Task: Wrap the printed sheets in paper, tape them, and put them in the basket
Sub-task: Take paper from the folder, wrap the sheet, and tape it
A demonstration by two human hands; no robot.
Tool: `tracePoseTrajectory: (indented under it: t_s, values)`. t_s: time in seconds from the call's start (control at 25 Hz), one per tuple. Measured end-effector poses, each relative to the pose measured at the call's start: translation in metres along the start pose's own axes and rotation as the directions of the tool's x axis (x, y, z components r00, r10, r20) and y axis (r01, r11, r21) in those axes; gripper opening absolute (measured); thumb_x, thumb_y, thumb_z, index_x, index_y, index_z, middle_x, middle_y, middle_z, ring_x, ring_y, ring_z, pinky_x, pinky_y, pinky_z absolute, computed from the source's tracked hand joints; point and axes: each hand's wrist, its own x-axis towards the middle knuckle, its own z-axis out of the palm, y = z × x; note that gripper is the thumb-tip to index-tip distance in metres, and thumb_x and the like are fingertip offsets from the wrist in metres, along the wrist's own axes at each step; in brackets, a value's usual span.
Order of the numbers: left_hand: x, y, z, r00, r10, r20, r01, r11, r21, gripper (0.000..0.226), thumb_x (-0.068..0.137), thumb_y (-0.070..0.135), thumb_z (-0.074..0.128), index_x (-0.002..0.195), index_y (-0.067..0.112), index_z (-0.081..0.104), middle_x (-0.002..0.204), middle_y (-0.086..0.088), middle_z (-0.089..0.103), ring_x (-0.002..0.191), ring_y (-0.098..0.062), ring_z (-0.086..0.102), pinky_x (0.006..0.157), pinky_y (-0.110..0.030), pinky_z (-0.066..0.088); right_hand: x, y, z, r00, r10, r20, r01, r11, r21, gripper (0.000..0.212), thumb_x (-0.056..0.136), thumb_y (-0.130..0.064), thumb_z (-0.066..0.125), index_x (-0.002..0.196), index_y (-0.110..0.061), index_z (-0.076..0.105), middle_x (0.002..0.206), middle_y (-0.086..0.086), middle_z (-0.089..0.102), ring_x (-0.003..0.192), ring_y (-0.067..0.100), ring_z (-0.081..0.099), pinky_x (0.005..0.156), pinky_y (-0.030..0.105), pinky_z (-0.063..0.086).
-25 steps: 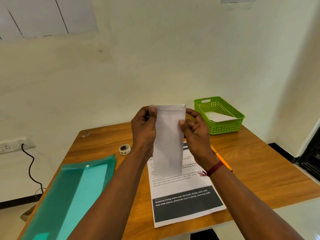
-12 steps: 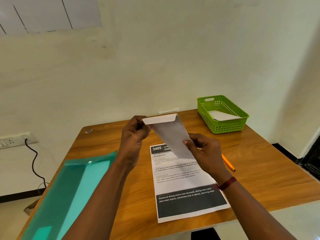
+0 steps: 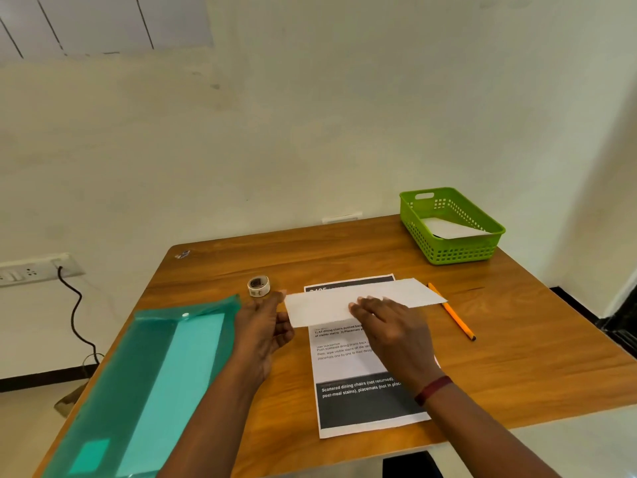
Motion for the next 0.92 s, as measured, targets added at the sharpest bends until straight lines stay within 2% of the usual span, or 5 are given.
tracePoseTrajectory:
  t_s: [0.28,0.44,0.56,0.8,0.92]
  values:
    - [0.036,-0.040,-0.023,0.989,0.010,-0.147,0.042,0.936,0.349,0.033,0.077,0.019,0.083,0.098,0.018,0.058,0.101,-0.012,0.068,0.085,-0.028,0.069,0.064,-0.040,0.061,-0.026,-0.020,0.018,0.947,-0.140,0.288,0.123,0.990,0.074,0.044,0.073,-0.022,0.085,0.115,-0.017,0.071,0.114,0.007,0.072,0.102,0.021,0.070,0.088,0.033,0.056]
    - [0.040,-0.052,-0.030,0.978,0.132,-0.160,-0.040,0.875,0.482,0.030,0.076,0.026,0.084,0.093,0.019,0.060,0.099,-0.007,0.065,0.085,-0.024,0.066,0.048,-0.028,0.053,-0.026,-0.019,0.024,0.935,-0.122,0.333,0.072,0.985,0.160,0.029,0.092,-0.035,0.059,0.114,-0.022,0.071,0.118,0.001,0.071,0.105,0.016,0.068,0.087,0.029,0.055]
    - [0.042,-0.057,-0.032,0.967,0.239,-0.093,-0.129,0.766,0.630,0.032,0.075,0.032,0.084,0.091,0.020,0.059,0.095,-0.003,0.064,0.085,-0.022,0.064,0.057,-0.031,0.055,-0.024,-0.019,0.022,0.909,-0.046,0.415,-0.025,0.986,0.164,0.043,0.094,-0.051,0.045,0.116,-0.025,0.070,0.120,-0.002,0.070,0.107,0.014,0.067,0.084,0.029,0.057]
    - [0.017,-0.066,-0.027,0.779,0.625,0.050,-0.246,0.232,0.941,0.031,0.092,0.043,0.060,0.115,0.022,0.058,0.117,-0.006,0.057,0.092,-0.018,0.056,0.069,-0.024,0.041,-0.017,-0.024,0.020,0.843,0.086,0.531,-0.168,0.980,0.108,0.050,0.094,-0.054,0.041,0.125,-0.023,0.066,0.134,-0.001,0.061,0.129,0.018,0.053,0.103,0.032,0.044]
    - [0.009,-0.079,-0.005,0.703,0.610,0.366,-0.452,-0.015,0.892,0.036,0.098,0.035,0.051,0.131,0.025,0.057,0.144,-0.007,0.047,0.128,-0.026,0.046,0.096,-0.038,0.044,-0.003,-0.034,0.026,0.753,0.111,0.649,-0.233,0.967,0.106,0.062,0.097,-0.052,0.022,0.147,-0.019,0.041,0.158,0.003,0.031,0.148,0.022,0.022,0.118,0.037,0.019]
